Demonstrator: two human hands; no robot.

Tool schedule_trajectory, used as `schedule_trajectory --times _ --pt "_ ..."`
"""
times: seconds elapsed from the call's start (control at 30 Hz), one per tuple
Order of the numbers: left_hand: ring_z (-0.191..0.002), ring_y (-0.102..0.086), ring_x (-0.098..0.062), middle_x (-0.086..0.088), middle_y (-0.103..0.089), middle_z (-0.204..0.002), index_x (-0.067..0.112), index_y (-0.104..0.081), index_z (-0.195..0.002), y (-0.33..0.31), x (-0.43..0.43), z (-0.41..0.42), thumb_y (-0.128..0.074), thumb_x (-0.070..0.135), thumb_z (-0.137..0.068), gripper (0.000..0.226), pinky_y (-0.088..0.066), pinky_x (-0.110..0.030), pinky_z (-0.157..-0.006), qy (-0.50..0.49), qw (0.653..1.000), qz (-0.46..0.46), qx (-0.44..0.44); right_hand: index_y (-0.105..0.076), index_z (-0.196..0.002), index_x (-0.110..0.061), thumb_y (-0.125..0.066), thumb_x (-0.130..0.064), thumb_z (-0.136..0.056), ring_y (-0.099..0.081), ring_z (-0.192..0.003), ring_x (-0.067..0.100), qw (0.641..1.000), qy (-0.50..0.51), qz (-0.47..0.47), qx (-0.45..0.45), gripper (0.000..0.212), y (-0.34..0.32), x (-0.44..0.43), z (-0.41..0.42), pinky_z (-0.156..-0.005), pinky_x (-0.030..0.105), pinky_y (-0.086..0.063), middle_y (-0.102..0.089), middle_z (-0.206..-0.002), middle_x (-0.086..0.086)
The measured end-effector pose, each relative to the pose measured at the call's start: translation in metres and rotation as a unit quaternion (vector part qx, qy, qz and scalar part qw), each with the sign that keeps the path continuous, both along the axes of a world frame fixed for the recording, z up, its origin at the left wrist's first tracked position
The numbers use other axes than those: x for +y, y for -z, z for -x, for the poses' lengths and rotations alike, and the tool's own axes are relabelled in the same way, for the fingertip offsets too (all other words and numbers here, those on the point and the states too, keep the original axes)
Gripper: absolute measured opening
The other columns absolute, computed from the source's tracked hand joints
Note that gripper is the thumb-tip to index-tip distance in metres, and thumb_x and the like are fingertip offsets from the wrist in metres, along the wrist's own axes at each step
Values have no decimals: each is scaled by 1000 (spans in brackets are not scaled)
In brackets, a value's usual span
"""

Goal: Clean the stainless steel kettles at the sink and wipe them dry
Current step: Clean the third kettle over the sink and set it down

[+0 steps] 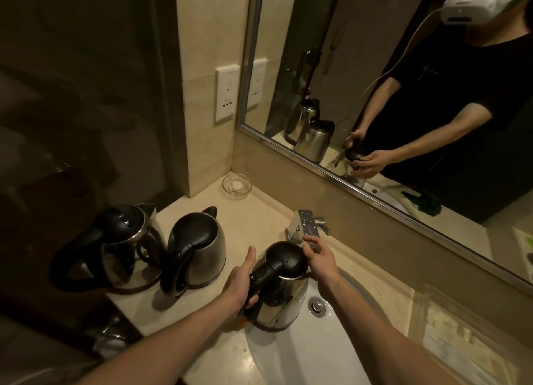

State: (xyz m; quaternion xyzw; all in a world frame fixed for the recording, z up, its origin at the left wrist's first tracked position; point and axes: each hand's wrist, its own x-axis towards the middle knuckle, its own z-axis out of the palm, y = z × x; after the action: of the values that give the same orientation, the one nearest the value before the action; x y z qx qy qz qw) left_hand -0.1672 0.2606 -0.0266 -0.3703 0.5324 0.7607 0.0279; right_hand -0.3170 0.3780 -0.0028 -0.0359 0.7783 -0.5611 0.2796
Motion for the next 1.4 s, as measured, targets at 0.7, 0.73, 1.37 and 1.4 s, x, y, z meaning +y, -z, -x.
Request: schedule_trajectory --times 0.7,0.73,1.37,1.4 --pt "-130 -40 -56 -41 -44 -139 -9 -32 -149 -30 -53 25 -44 58 -97 86 -36 -49 -97 -178 979 -90 50 -63 -106 -19 -50 -39 -97 -55 -98 17 999 -1 34 14 26 -25 -87 31 -91 44 -43 -65 -103 1" --pt "-130 -41 -56 -39 -45 -139 -5 -34 -149 -30 -54 26 -45 58 -96 83 -36 -50 -98 -177 979 -88 49 -63 -106 -19 -49 -39 -97 -55 -97 17 999 -3 34 12 27 -25 -88 33 -89 43 -44 -65 -103 1" --pt "-40 -48 -14 -1 -50 -50 12 -46 -63 -33 -22 -68 -46 70 -84 62 -35 -22 -38 -118 990 34 73 -64 -106 -14 -45 -29 -100 -54 -109 33 998 13 55 0 24 -25 -46 -55 -74 37 -45 -63 -113 6" --pt "-37 -45 -14 0 -49 -48 12 -46 -61 -31 -19 -76 -45 71 -81 63 -32 -22 -38 -112 990 43 75 -63 -107 -14 -45 -28 -100 -55 -108 32 998 11 59 -1 24 -25 -43 -62 -71 35 -44 -63 -112 6"
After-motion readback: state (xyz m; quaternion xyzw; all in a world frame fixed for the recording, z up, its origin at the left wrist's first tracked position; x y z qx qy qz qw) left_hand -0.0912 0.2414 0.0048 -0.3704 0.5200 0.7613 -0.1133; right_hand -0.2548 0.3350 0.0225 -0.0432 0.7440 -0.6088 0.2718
